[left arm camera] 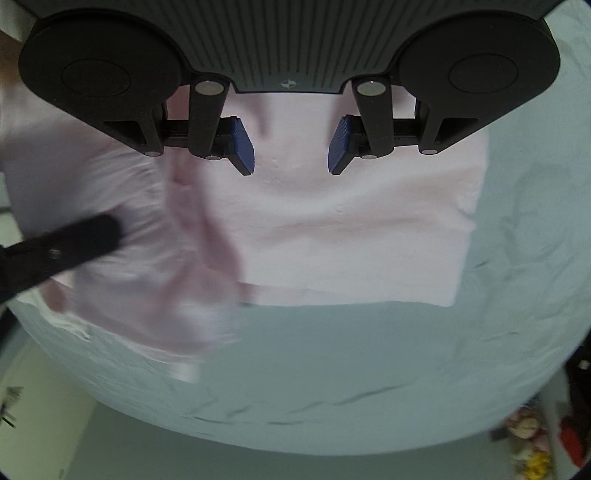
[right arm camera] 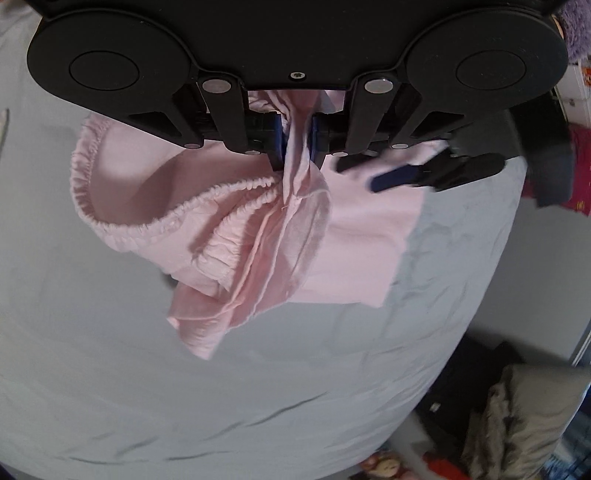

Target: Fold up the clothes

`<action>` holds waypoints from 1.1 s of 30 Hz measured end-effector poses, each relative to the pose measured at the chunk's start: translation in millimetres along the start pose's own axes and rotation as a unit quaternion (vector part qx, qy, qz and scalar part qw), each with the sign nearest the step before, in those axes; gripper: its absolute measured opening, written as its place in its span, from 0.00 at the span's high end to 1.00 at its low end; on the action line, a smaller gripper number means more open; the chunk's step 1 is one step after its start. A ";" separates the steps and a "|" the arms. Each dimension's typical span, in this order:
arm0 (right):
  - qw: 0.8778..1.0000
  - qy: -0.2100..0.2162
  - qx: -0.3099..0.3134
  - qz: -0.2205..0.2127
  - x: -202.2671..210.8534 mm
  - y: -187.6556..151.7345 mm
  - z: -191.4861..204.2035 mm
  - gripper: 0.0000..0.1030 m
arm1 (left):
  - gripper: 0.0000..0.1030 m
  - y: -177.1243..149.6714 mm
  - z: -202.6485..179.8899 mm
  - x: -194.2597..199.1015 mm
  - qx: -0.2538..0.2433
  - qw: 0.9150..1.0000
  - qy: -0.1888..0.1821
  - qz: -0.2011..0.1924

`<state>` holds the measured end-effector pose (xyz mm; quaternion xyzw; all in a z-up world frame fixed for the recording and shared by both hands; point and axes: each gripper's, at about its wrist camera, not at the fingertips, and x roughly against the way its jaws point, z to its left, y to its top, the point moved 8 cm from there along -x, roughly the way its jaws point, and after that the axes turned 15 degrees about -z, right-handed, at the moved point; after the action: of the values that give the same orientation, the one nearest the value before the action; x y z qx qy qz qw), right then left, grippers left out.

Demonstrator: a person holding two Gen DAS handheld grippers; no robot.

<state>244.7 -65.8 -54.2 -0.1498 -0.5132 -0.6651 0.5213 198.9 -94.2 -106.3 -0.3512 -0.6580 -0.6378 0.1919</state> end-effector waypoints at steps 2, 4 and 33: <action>1.000 0.005 0.020 0.007 -5.0 0.8 16.5 0.87 | 0.59 -3.5 12.7 5.7 -0.008 1.000 0.016 0.006; 0.999 0.004 0.042 0.020 -12.3 -2.4 28.4 0.87 | 0.59 -6.3 25.5 7.2 0.001 1.000 0.023 0.014; 0.969 0.053 0.235 0.053 -10.8 -69.5 68.7 0.46 | 0.43 1.6 45.1 -7.7 0.222 0.968 -0.029 0.109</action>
<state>167.2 -7.2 -69.3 -0.0150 -0.6184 -0.5040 0.6028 214.0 -52.1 -115.6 -0.3880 -0.7463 -0.4403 0.3140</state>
